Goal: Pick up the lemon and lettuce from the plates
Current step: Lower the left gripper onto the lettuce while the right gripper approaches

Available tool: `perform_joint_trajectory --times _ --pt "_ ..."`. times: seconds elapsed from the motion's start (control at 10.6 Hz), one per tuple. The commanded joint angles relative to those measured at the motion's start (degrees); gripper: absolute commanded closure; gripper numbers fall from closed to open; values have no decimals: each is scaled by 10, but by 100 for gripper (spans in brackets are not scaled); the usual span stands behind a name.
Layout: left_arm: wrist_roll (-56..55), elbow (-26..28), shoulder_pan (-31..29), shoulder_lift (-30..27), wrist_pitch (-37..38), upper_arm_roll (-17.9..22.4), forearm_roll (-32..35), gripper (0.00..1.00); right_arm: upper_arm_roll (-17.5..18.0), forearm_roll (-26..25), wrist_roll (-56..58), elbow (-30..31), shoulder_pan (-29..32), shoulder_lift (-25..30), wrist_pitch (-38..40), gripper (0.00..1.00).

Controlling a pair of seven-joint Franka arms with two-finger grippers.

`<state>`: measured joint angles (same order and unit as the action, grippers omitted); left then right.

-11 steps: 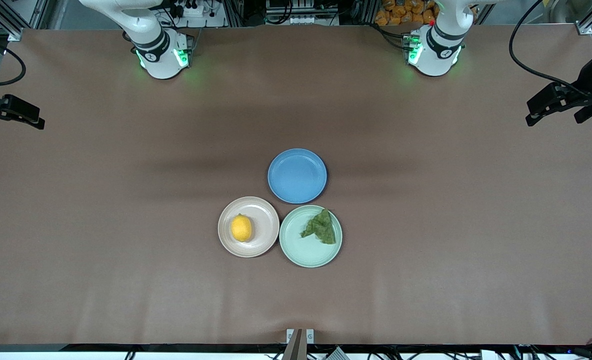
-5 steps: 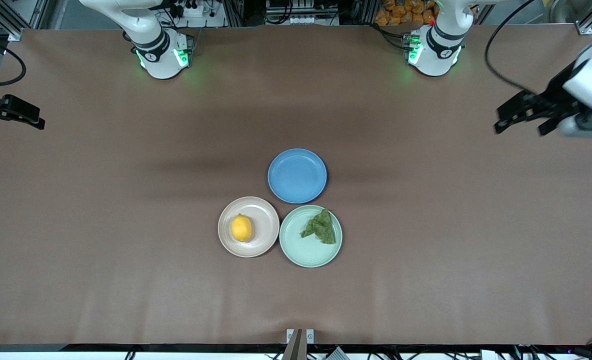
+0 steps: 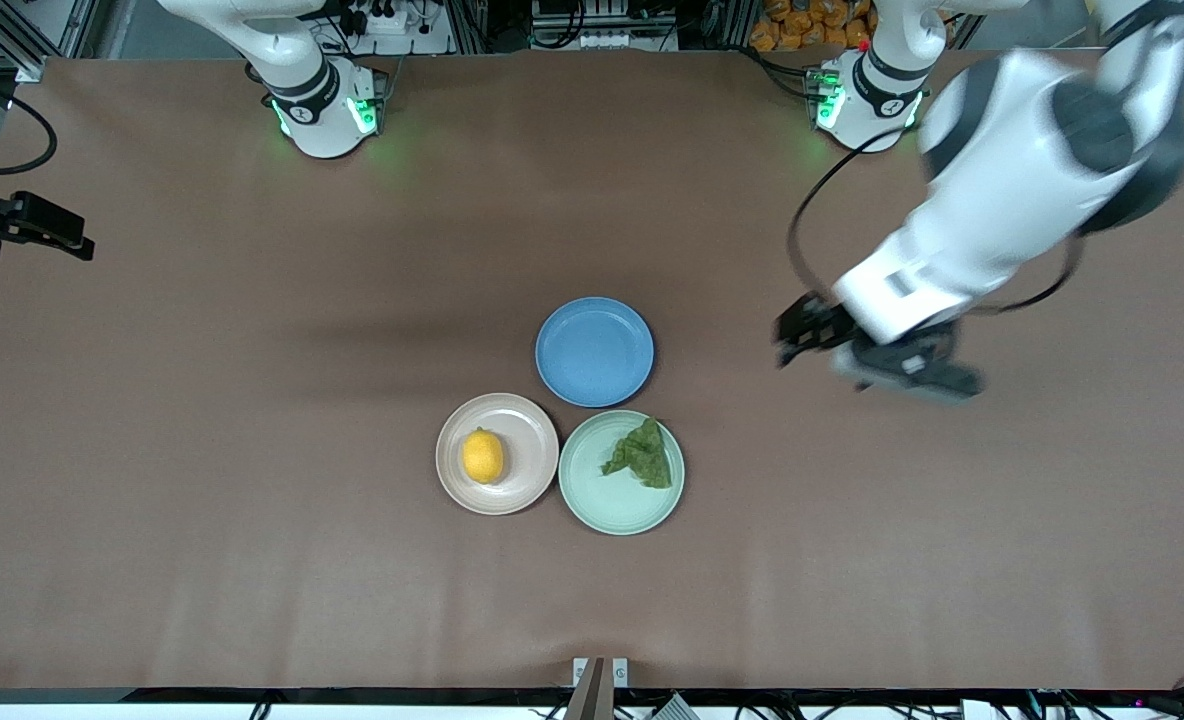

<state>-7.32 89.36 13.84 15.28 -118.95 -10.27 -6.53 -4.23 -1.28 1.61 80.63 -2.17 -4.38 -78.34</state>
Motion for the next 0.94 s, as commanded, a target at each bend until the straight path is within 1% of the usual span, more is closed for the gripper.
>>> perform_joint_trajectory --times 0.0,0.09,0.28,0.38,0.47,0.56,0.75,0.85 --pt "-9 -15 57 89 -156 5 -5 0 5 19 -7 1 -2 3 0 0" --pt "-17 -16 63 126 -201 3 -9 0 7 25 -7 1 -2 -1 -1 0" --pt "-17 -17 100 197 -302 9 -5 0 8 26 -10 1 -15 -6 -5 0" --pt "-15 -18 105 228 -335 9 -6 0 7 37 -27 1 -23 -11 -15 0" --pt "-7 -24 105 256 -341 8 -7 0 8 52 -63 1 -30 -22 -23 0" --pt "-6 -41 124 281 -344 10 -4 0 8 60 -103 1 -48 -40 -36 0" --pt "1 -54 152 313 -346 41 -3 0 8 61 -184 1 -91 -65 -63 0" --pt "9 -65 157 326 -347 50 -1 0 7 61 -200 1 -106 -83 -80 0"
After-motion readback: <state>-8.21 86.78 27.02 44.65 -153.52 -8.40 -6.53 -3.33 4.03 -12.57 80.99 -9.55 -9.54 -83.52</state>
